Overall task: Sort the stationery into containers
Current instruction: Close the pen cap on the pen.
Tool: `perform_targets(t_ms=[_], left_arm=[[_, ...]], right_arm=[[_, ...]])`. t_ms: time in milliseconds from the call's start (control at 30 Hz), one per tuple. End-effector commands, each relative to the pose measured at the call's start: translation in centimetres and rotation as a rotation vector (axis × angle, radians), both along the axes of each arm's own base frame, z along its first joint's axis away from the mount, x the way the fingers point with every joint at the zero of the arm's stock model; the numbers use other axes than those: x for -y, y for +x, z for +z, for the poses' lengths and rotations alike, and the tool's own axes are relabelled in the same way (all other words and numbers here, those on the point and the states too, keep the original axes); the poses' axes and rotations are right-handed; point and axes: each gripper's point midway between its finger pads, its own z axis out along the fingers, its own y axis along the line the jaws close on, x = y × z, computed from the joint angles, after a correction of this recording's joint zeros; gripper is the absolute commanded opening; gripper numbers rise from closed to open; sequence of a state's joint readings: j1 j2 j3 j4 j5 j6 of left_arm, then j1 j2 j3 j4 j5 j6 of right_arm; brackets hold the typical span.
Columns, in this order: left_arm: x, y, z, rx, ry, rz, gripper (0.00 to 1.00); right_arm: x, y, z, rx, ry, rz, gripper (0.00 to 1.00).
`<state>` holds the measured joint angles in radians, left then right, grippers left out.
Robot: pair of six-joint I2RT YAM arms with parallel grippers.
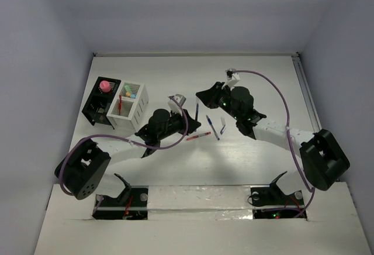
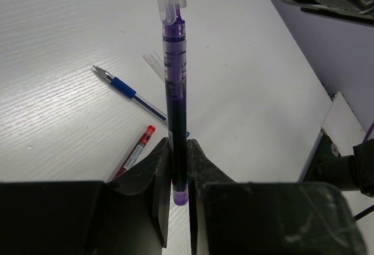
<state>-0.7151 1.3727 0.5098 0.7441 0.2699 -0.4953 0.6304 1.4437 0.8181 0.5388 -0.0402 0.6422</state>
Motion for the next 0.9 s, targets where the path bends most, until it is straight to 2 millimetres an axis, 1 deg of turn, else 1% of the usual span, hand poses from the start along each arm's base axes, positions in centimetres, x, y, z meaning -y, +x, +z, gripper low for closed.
perform_targets(t_ms=[0,167,200,267,367,400,433,467,500,533,567,633,700,733,800,867], left_arm=[[0.5,0.8,3.6,0.094,-0.071,0.0,0.0],[0.2,0.7,4.0,0.105,-0.076,0.007,0.0],[0.2,0.8,4.1,0.107,-0.078,0.009,0.0],[0.2,0.7,4.1,0.107,-0.08,0.008,0.0],[0.1,0.6,4.4,0.115,-0.089,0.01,0.0],[0.1,0.5,4.7,0.12,-0.095,0.008,0.0],[-0.1,0.4,5.1,0.127,-0.102,0.01,0.0],[-0.2,0.4,5.3,0.132,-0.106,0.013,0.0],[-0.2,0.3,5.4,0.135,-0.111,0.016,0.0],[-0.4,0.3,5.8,0.145,-0.116,0.022,0.0],[-0.5,0.1,6.0,0.148,-0.121,0.021,0.0],[-0.6,0.0,6.5,0.16,-0.131,0.023,0.0],[-0.8,-0.1,7.1,0.173,-0.14,0.022,0.0],[-0.8,-0.1,7.2,0.174,-0.141,0.022,0.0],[-0.7,-0.3,7.6,0.177,-0.151,0.017,0.0],[-0.6,-0.5,8.3,0.176,-0.172,0.007,0.0]], right_arm=[[-0.1,-0.2,3.1,0.094,0.031,-0.002,0.0],[-0.9,-1.0,3.2,0.11,0.026,0.017,0.0],[-0.8,-0.9,2.9,0.112,0.023,0.014,0.0],[-1.5,-1.7,2.8,0.125,0.021,0.025,0.0],[-2.0,-2.3,1.9,0.14,-0.002,0.001,0.0],[-1.7,-2.1,2.0,0.15,0.003,-0.015,0.0],[-1.8,-2.7,1.0,0.135,0.003,-0.015,0.0],[-1.6,-2.8,0.8,0.133,0.014,-0.02,0.0],[-1.8,-3.2,1.0,0.146,0.035,-0.016,0.0],[-1.4,-3.4,0.1,0.13,0.033,-0.027,0.0],[-1.6,-3.8,0.1,0.13,0.038,-0.018,0.0],[-1.7,-4.0,-0.8,0.111,0.021,-0.006,0.0],[-2.5,-4.9,-2.0,0.088,-0.008,0.052,0.0],[-2.5,-4.9,-2.2,0.08,-0.016,0.052,0.0],[-3.4,-6.2,-3.3,0.054,-0.045,0.112,0.0],[-3.8,-7.0,-4.2,0.028,-0.073,0.148,0.0]])
